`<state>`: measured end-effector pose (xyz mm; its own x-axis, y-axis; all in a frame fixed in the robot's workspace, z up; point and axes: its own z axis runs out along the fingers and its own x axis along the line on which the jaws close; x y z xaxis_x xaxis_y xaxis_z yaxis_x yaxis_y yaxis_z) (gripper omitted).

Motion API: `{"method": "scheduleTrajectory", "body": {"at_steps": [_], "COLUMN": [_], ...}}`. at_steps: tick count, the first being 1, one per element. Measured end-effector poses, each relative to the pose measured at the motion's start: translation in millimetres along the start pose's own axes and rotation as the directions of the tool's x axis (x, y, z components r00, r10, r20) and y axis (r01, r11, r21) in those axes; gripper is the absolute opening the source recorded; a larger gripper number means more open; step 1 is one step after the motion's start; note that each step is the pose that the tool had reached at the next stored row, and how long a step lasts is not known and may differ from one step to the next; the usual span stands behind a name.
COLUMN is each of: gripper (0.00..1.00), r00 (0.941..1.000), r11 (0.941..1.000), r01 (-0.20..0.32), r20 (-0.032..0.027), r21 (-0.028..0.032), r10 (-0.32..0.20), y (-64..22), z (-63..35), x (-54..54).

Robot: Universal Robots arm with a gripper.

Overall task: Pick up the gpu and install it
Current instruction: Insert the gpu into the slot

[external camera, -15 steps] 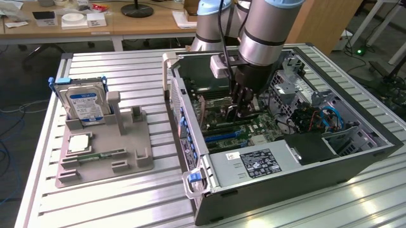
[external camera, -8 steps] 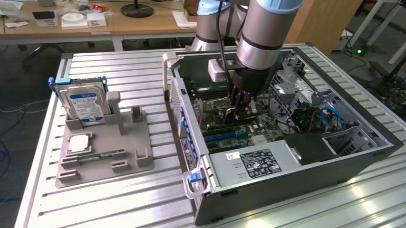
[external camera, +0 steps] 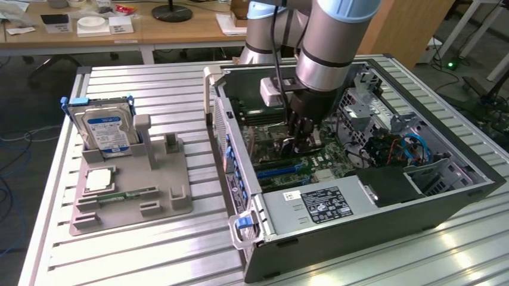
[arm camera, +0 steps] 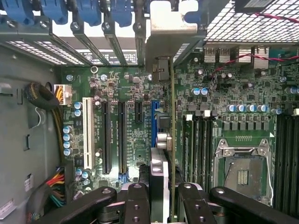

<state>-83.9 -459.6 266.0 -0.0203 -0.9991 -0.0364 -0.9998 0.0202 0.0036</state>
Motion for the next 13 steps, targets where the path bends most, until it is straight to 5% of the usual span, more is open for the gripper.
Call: {"method": "scheduleTrajectory", "body": {"at_steps": [13], "gripper": [0.28], "r00": [1.0000], "r11": [1.0000], "r01": [0.000], "r20": [-0.0002], "r21": [-0.0001], "r10": [0.000], "y": [1.6], "z": [8.8], "x": [3.5]}}
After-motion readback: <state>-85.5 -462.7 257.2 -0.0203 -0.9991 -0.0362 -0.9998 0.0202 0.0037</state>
